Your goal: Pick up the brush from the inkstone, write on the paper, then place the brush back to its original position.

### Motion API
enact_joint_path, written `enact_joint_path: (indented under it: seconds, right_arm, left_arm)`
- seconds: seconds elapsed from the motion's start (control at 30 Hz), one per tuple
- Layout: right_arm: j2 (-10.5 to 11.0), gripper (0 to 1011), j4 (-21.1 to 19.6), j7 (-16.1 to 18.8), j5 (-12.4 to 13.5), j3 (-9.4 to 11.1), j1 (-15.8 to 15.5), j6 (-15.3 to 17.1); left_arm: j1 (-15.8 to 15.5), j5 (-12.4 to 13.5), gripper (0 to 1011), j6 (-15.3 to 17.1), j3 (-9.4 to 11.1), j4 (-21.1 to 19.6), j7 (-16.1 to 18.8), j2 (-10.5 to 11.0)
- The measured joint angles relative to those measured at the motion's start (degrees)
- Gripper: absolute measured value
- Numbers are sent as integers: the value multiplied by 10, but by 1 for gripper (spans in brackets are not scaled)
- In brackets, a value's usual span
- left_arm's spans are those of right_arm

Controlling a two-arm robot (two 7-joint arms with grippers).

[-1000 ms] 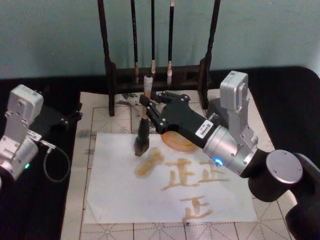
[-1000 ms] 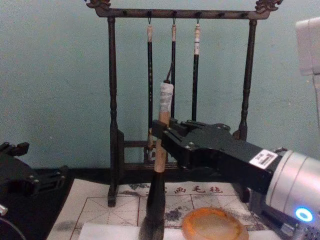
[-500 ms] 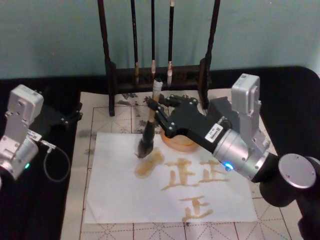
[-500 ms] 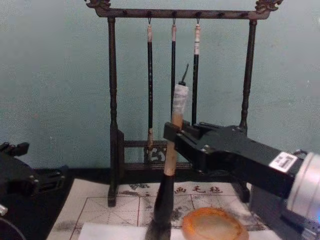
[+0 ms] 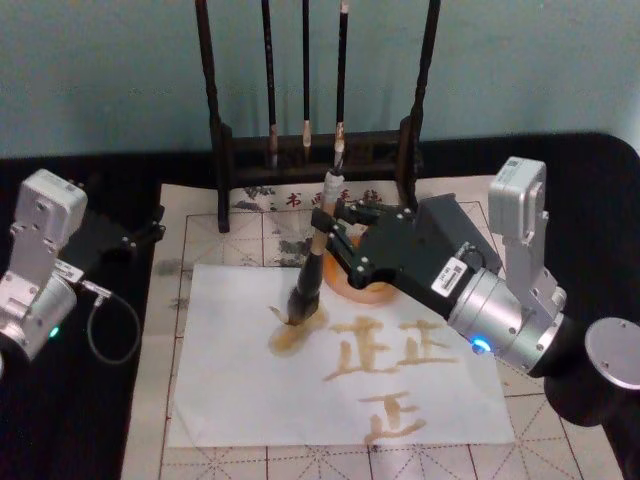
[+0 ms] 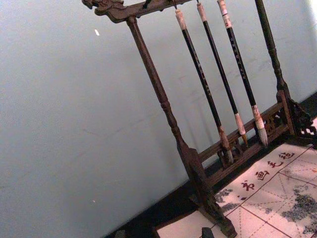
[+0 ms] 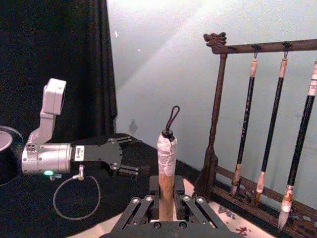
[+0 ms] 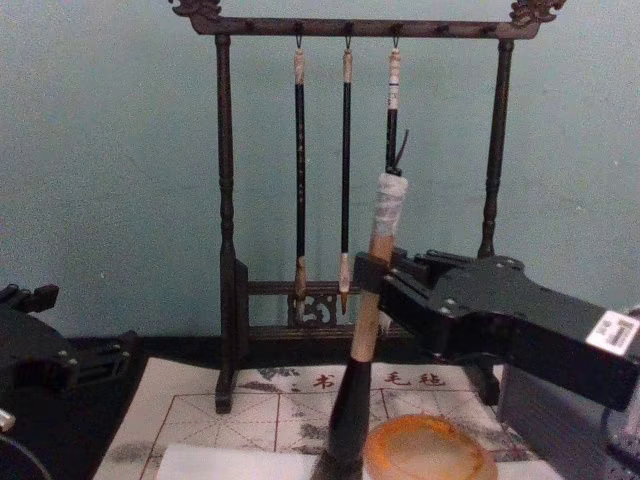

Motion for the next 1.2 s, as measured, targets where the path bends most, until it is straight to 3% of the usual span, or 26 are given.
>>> enact_joint_path:
  seconds: [1.2]
  right_arm:
    - [63, 200, -74, 6, 7, 23, -58, -1]
  left_arm:
    - [0, 0, 1001, 0, 0, 0, 0, 0]
